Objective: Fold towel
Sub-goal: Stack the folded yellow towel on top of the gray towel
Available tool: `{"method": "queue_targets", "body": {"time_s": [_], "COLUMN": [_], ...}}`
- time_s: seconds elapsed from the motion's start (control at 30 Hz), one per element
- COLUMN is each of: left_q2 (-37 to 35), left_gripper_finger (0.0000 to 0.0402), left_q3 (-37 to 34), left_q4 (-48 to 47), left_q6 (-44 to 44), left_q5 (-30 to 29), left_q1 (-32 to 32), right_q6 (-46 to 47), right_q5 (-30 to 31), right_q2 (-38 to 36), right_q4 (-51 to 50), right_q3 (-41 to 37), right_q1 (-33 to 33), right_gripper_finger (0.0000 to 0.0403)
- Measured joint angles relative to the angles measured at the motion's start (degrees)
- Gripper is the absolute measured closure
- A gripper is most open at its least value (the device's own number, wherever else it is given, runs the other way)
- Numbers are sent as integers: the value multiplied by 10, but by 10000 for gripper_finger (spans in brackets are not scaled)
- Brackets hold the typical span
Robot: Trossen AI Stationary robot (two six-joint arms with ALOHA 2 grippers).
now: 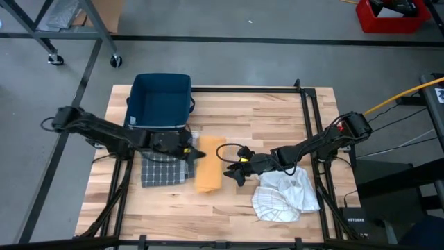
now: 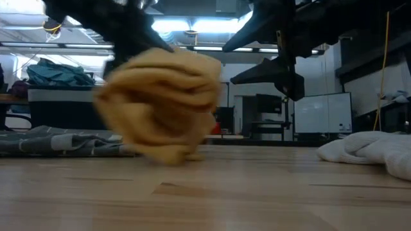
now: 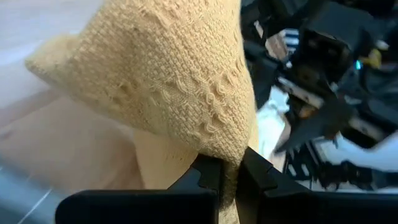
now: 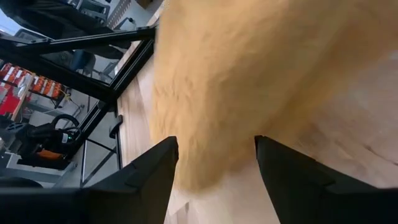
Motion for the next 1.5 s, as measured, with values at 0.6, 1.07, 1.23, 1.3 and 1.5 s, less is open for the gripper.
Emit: {"method": "queue_targets", "body": {"time_s": [0.6,1.07,1.23,1.3,1.5], "left_q2": [-210,-271,-271,-271,-263], "left_gripper_finger": [394,394,394,394,391], "left_q3": [0,1,1,1,1], "left_q4": [-351,-519,-576,-585,-605], "left_q6": [-153,-205,-224,-225,-226], "left_q5": [-8,-14,-13,-14,-27], "left_q1": [-73,-85,-85,-85,-85], "right_q6": [9,9,9,9,9], "right_q5": [15,6,6,6,6], "right_q2": [0,0,0,0,0], "right_q4": [4,0,0,0,0], "right_q3": [0,0,0,0,0], "right_q1": [0,0,0,0,0], "right_gripper_finger": [178,178,178,178,178]}}
